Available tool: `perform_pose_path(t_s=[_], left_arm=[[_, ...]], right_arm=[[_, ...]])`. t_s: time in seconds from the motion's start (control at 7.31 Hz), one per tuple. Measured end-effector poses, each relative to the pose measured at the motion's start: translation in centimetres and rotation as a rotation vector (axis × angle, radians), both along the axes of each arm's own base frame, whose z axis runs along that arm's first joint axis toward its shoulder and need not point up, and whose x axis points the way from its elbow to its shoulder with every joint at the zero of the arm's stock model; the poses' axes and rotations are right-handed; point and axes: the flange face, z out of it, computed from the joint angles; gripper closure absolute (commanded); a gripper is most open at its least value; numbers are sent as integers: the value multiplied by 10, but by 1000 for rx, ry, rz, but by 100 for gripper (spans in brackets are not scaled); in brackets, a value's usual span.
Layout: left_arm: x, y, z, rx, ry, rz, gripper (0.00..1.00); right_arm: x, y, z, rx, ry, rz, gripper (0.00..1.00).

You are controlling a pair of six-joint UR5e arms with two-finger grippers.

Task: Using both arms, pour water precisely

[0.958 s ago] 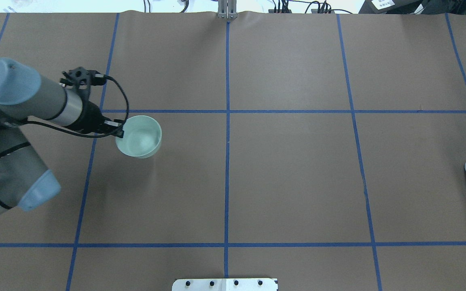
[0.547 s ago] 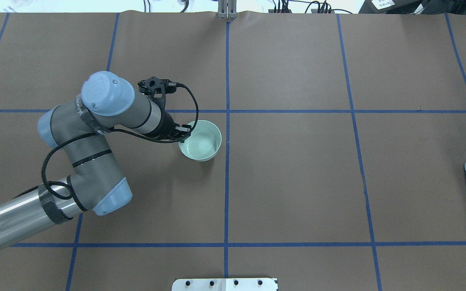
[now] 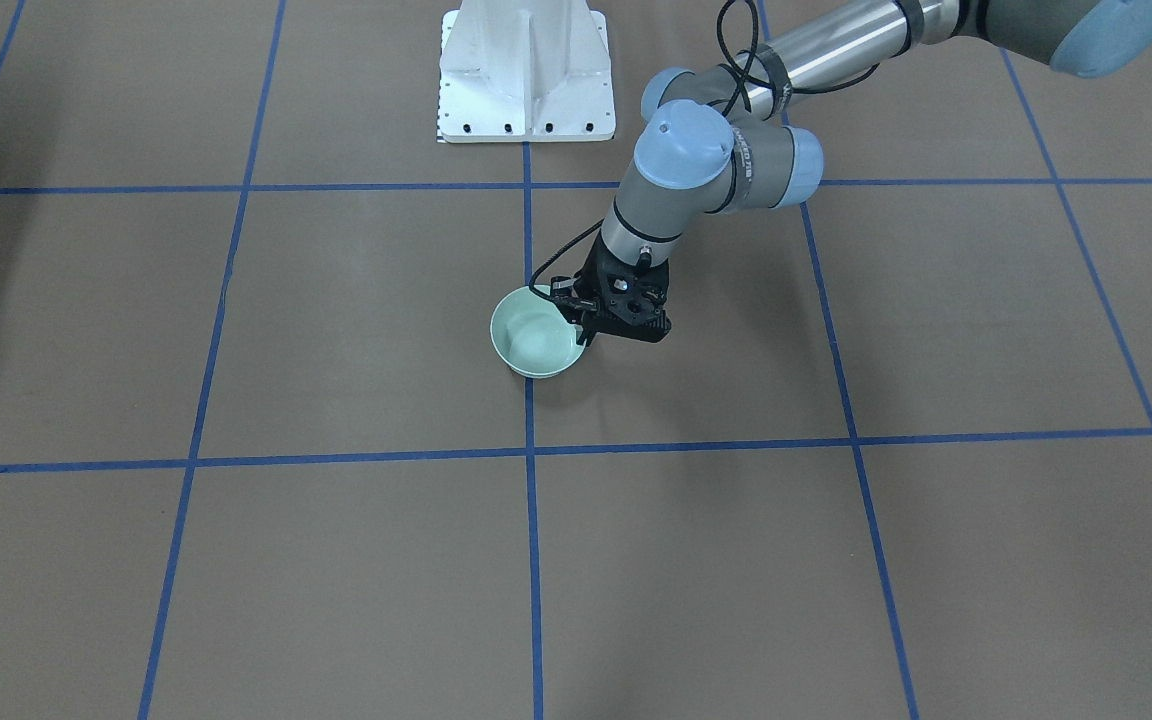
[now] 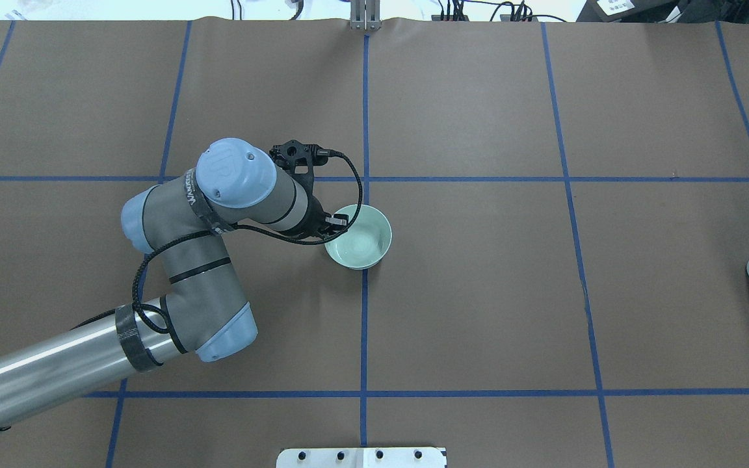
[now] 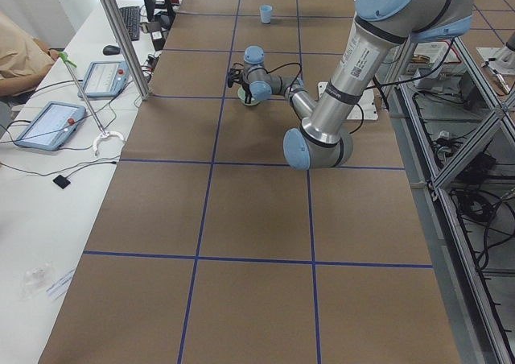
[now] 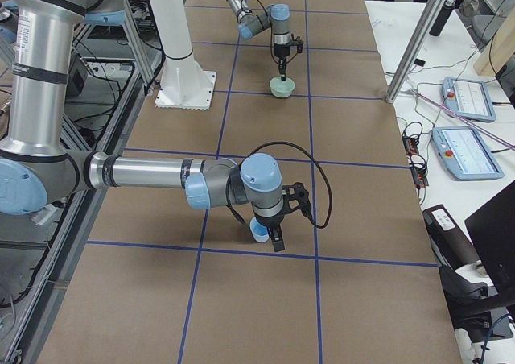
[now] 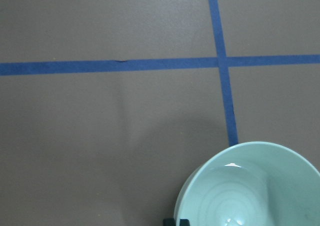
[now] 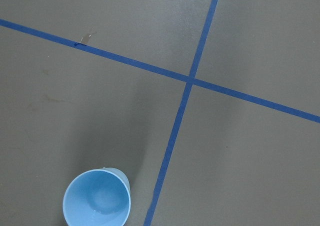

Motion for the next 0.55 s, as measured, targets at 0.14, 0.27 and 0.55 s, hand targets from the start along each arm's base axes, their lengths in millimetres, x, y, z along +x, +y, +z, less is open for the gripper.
perform_pose_path(t_s=[0.14,0.27,0.55], left_arm=[[4,4,0,6,-4,-4,0],[9,8,0,11,-9,-22,0],[3,12,-11,0,-8,-38,0]], right_arm=[[0,0,0,0,0,0,0],[0,0,0,0,0,0,0],[0,0,0,-3,0,3,0]])
